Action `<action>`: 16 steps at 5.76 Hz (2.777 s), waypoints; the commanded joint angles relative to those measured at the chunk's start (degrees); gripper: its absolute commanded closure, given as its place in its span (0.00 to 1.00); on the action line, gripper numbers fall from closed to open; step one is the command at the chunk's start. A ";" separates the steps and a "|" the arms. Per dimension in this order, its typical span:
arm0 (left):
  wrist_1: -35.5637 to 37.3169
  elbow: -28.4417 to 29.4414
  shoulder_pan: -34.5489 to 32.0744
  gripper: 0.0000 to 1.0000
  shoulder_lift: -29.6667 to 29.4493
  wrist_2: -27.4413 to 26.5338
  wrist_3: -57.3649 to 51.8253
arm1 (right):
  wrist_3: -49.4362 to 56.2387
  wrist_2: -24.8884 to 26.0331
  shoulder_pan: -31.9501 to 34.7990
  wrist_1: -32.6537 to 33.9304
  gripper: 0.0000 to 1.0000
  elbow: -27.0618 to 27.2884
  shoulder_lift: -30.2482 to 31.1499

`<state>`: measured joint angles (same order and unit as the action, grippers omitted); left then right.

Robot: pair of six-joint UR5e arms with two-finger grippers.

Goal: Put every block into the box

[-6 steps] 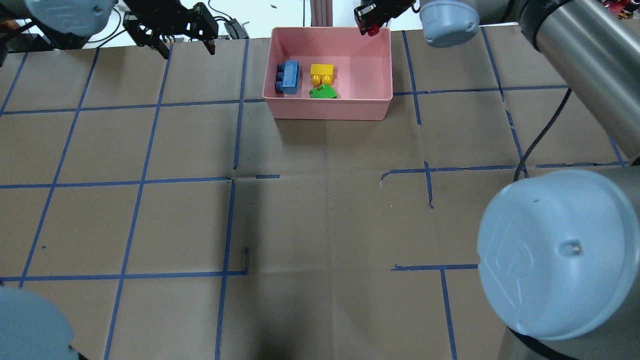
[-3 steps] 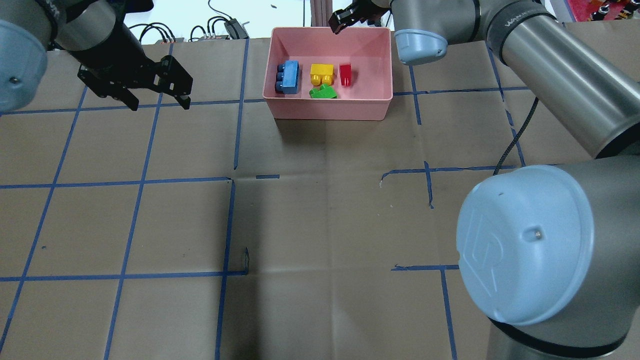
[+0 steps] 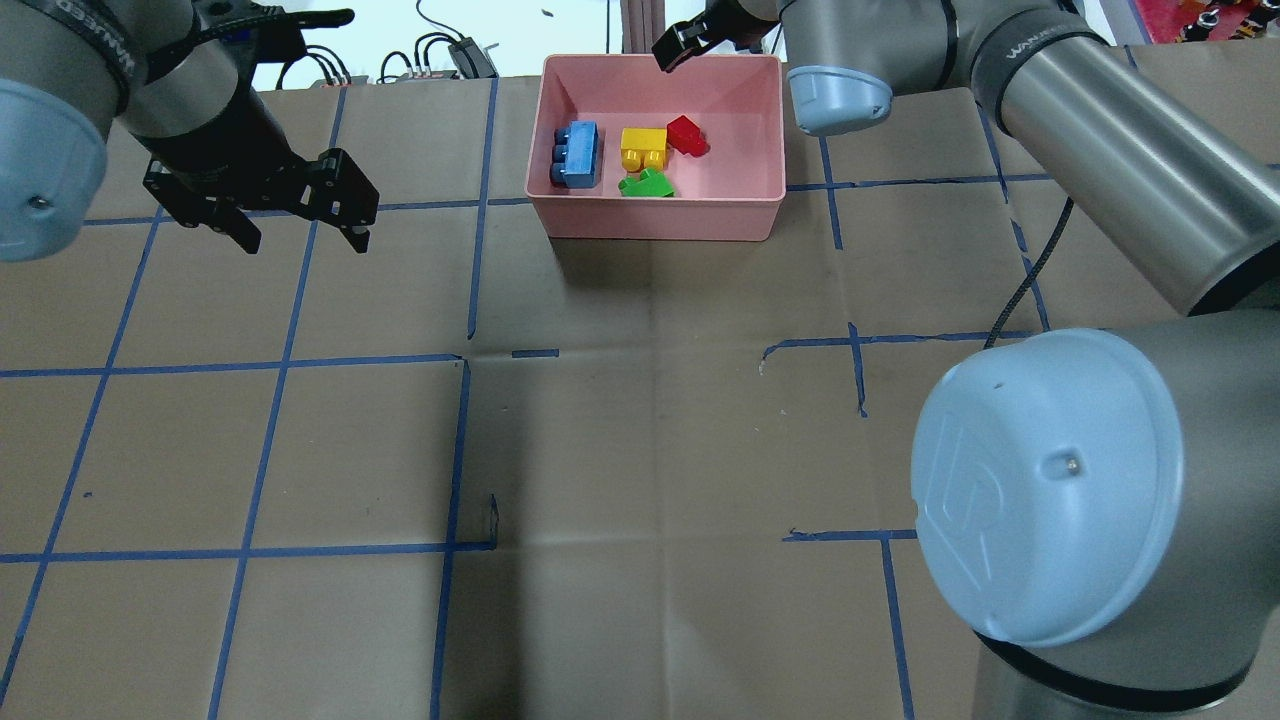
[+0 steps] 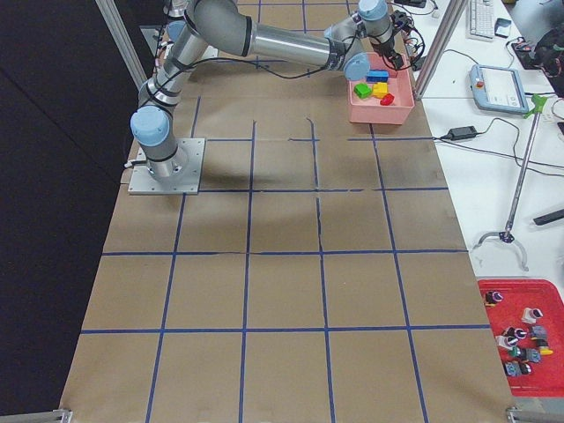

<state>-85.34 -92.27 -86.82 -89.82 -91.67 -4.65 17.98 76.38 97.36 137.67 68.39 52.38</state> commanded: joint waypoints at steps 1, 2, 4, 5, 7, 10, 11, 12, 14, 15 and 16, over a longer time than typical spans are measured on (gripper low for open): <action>0.00 0.24 -0.98 0.01 -0.18 0.09 0.25 | 0.04 5.66 -1.55 -13.72 0.00 0.33 5.24; 0.00 0.16 -1.51 0.01 -0.44 0.09 0.25 | -0.05 7.10 -3.91 -33.41 0.00 0.34 10.06; 0.26 0.07 -1.43 0.01 -0.18 -0.26 -0.88 | -1.97 7.20 -4.98 -50.81 0.00 1.73 20.25; 0.53 -0.19 -1.16 0.01 0.00 -0.17 -1.07 | -10.60 7.11 -4.90 -50.84 0.00 7.14 26.66; 0.70 -0.19 -1.07 0.01 0.00 0.09 -1.07 | -16.13 7.55 -4.81 -49.44 0.00 26.25 40.90; 0.71 -0.28 -1.07 0.01 0.00 0.09 -1.07 | -17.09 15.90 -4.81 -45.21 0.00 30.84 42.19; 0.71 -0.28 -1.16 0.01 0.00 0.09 -1.07 | -17.01 15.90 -4.81 -45.21 0.00 30.83 42.37; 0.79 -0.28 -1.16 0.01 -0.09 0.09 -0.89 | -16.84 16.07 -4.81 -45.21 0.00 30.66 42.37; 0.79 -0.37 -1.16 0.01 -0.09 0.09 -1.07 | -16.84 16.08 -4.81 -45.21 0.00 30.75 42.20; 0.88 -0.37 -1.16 0.01 -0.26 0.09 -1.07 | -16.83 16.08 -4.81 -45.13 0.00 30.75 42.11; 0.88 -0.28 -1.16 0.01 -0.35 0.09 -1.07 | -17.10 15.99 -4.89 -44.86 0.00 30.66 42.28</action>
<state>-84.48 -92.61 -87.98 -90.09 -91.58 -5.70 1.05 92.43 92.52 92.62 99.11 94.59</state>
